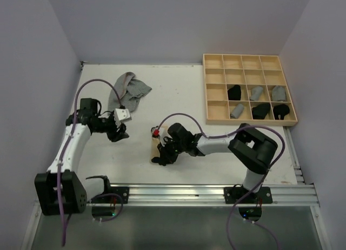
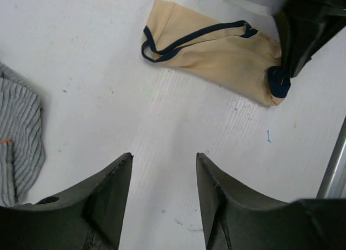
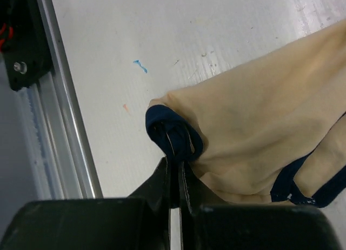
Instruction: Roll the underwear
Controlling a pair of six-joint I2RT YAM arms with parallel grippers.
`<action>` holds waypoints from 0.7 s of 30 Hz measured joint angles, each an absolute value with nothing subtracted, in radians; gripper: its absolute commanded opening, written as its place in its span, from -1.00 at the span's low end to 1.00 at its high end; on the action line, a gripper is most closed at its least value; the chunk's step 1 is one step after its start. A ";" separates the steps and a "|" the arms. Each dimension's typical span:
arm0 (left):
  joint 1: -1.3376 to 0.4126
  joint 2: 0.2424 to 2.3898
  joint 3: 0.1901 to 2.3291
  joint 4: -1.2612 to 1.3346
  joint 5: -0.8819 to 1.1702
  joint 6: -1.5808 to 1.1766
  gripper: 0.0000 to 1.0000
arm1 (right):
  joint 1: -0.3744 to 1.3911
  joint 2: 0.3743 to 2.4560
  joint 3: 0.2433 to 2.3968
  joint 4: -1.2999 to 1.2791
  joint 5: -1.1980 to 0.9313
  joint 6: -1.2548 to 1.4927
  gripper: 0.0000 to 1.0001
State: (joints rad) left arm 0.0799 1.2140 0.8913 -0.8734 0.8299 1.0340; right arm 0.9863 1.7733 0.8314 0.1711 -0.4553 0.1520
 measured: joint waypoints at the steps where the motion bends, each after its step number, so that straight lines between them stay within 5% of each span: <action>1: 0.078 1.158 0.855 -0.861 0.829 1.054 0.14 | 0.968 1.799 0.850 0.178 -0.498 0.175 -1.00; 6: 0.050 0.937 0.680 -0.824 0.835 1.184 0.15 | 0.893 1.916 0.921 0.226 -0.679 0.289 -1.00; 13: -0.224 0.692 0.453 -0.684 0.780 1.236 0.15 | 0.828 2.058 0.988 0.307 -0.891 0.456 -1.00; 21: -0.451 0.722 0.378 -0.546 0.650 1.239 0.07 | 0.801 2.157 1.013 0.435 -1.011 0.641 -1.00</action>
State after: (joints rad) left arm -0.4507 0.7219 0.3782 -0.5461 0.6498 1.2392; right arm 0.8009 2.1571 1.0134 0.4355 -1.0115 0.6411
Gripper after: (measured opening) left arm 0.552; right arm 0.037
